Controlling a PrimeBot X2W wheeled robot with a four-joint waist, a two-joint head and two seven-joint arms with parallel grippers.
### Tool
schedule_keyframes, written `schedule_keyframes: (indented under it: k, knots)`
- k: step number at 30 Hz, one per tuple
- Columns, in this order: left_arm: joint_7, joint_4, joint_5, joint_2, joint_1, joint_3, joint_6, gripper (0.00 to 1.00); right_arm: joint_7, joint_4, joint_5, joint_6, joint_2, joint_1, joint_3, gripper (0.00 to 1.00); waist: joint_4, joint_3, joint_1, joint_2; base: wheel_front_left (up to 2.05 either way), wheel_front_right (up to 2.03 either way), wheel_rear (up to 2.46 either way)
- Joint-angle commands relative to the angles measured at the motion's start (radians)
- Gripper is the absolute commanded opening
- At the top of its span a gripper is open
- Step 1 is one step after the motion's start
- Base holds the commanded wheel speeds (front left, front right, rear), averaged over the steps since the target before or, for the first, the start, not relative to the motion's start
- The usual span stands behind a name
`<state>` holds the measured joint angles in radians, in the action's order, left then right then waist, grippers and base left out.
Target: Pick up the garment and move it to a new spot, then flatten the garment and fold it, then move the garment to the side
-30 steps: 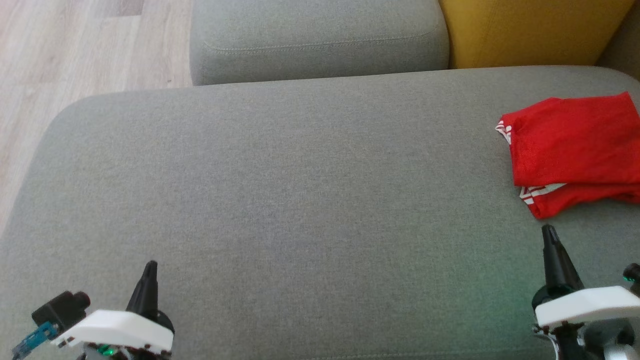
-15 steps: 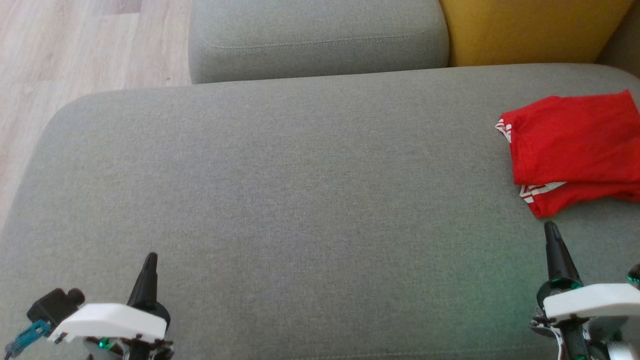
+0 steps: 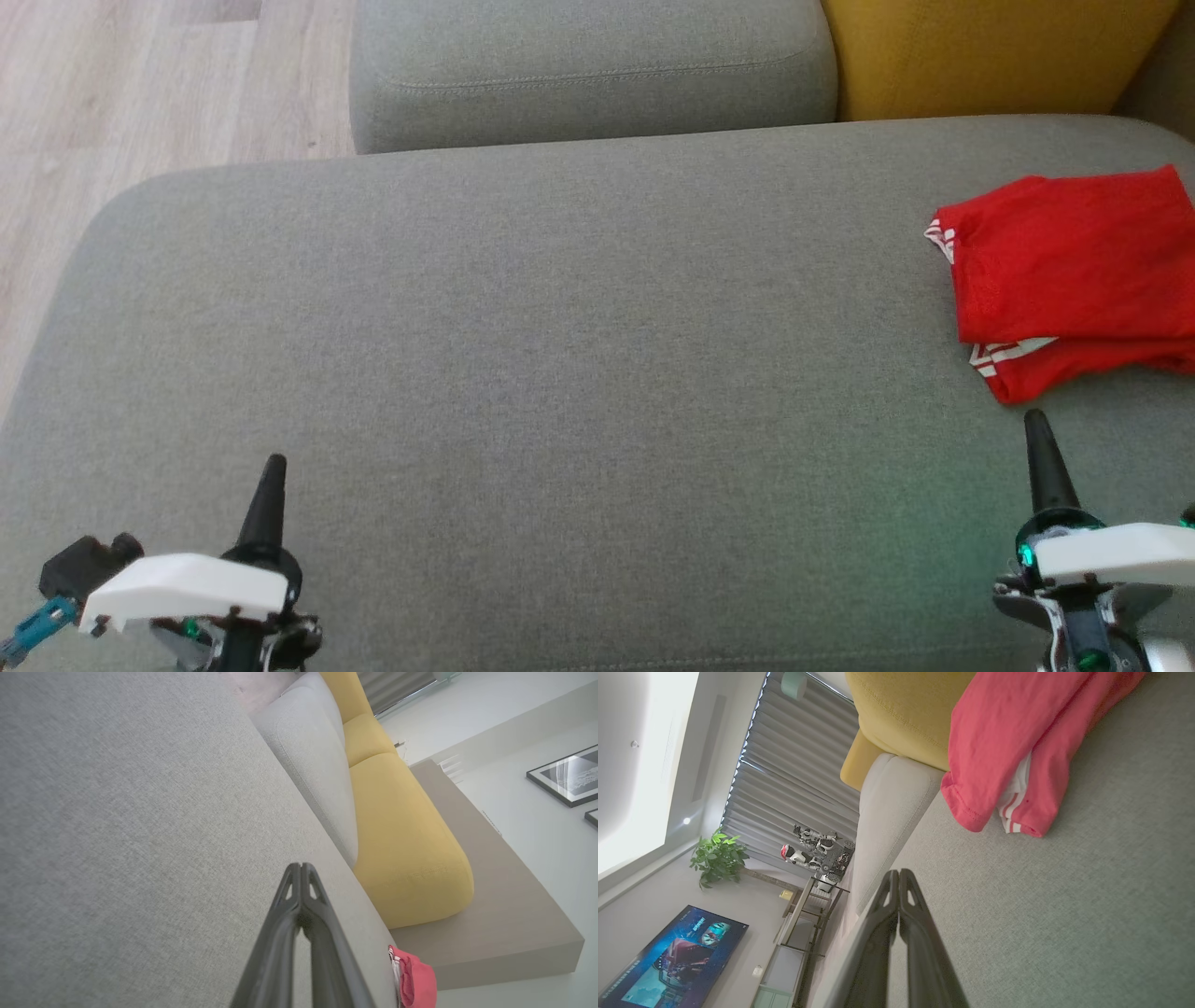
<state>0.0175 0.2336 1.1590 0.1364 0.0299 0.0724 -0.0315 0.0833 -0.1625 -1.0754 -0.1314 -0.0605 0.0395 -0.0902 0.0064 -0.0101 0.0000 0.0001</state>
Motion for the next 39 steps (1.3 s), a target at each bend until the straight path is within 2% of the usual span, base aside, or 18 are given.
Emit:
schedule_keyframes:
  k: [1,39]
  knots:
    - [-0.006,-0.024,0.023,0.003,-0.059,-0.042,-0.012,0.0,0.008,0.027,-0.029,0.0,-0.003,-0.058,0.007,0.0,0.0,0.0,0.0,-0.0001,0.0,0.0,0.0]
    - [-0.11,0.007,0.406,-0.07,-0.128,-0.161,-0.089,0.0,0.025,-0.069,-0.477,0.001,0.006,-0.137,-0.017,0.0,-0.006,0.012,0.0,-0.0001,0.0,0.0,0.0]
